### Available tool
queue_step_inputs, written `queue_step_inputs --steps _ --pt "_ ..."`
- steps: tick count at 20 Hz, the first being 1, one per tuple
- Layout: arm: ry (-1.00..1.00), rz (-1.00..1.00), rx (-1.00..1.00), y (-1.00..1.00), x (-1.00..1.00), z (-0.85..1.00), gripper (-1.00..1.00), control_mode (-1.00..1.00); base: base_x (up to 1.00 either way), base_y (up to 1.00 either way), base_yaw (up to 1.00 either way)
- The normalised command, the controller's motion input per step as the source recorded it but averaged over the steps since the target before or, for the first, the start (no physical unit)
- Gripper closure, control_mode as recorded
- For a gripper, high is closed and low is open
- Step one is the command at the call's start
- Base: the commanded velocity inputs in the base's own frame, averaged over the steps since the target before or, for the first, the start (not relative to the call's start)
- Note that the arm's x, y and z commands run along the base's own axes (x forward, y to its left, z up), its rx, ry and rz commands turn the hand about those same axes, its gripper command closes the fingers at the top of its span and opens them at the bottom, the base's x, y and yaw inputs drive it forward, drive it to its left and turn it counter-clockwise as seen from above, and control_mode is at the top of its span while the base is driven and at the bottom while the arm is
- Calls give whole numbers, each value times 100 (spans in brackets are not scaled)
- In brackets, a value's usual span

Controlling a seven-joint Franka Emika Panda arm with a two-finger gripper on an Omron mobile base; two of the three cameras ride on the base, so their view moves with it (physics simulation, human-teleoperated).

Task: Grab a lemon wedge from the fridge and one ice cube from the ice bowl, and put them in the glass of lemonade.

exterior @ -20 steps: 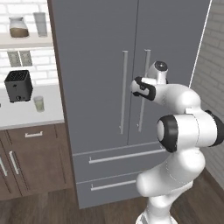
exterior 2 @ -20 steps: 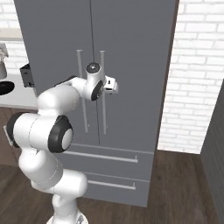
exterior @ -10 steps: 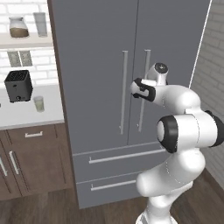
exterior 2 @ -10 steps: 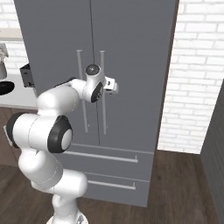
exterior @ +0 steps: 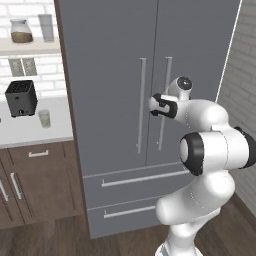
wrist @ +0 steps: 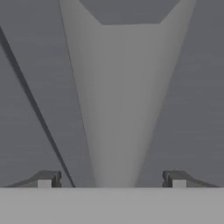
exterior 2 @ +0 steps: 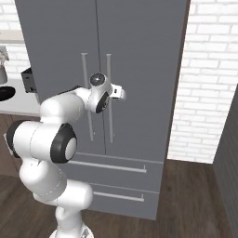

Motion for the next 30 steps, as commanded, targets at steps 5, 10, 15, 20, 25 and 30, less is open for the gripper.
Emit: queue_step_inputs --steps 5,10,15,20,25,30 --pt "0 0 0 0 0 0 100 -100 0 0 0" --pt "0 0 0 0 0 0 100 -100 0 0 0" --pt "0 -3 -1 -24 -1 8 100 -100 0 0 0" --pt "1 -9 0 -61 -18 21 100 -100 0 0 0" --pt "2 -8 5 -73 -55 29 100 -100 0 0 0" --pt "4 -5 7 -75 -82 37 100 -100 0 0 0"
